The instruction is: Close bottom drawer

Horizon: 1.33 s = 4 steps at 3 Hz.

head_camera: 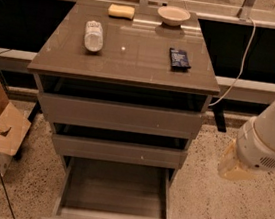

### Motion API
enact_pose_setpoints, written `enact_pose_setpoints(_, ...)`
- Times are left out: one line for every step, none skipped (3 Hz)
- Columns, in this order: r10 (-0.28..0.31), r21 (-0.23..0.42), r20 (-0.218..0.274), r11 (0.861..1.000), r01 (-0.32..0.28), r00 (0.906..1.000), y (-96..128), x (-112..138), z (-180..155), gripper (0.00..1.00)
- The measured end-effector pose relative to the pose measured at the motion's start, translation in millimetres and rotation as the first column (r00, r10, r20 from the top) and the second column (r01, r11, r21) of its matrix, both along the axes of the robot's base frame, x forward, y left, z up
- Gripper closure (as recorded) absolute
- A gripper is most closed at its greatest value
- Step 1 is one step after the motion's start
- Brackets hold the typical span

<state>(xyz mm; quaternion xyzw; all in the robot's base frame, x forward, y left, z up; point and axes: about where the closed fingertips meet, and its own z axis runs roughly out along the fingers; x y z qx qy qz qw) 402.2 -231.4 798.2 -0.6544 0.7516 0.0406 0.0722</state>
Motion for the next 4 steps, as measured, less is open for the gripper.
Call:
enact_pose_setpoints(0.022,0.048,-0.068,0.999,-0.019,0.9974,-7,-11,-58,1.0)
enact_pose_setpoints(0.016,-0.008,-0.117,1.0,-0.017,0.993,-13,-11,-86,1.0)
enact_pose_setpoints(0.015,-0.013,-0.117,1.0,-0.017,0.993,-14,-11,-86,1.0)
enact_pose_setpoints(0.003,-0.018,-0.137,1.0,-0.005,0.9905,-16,-9,-111,1.0)
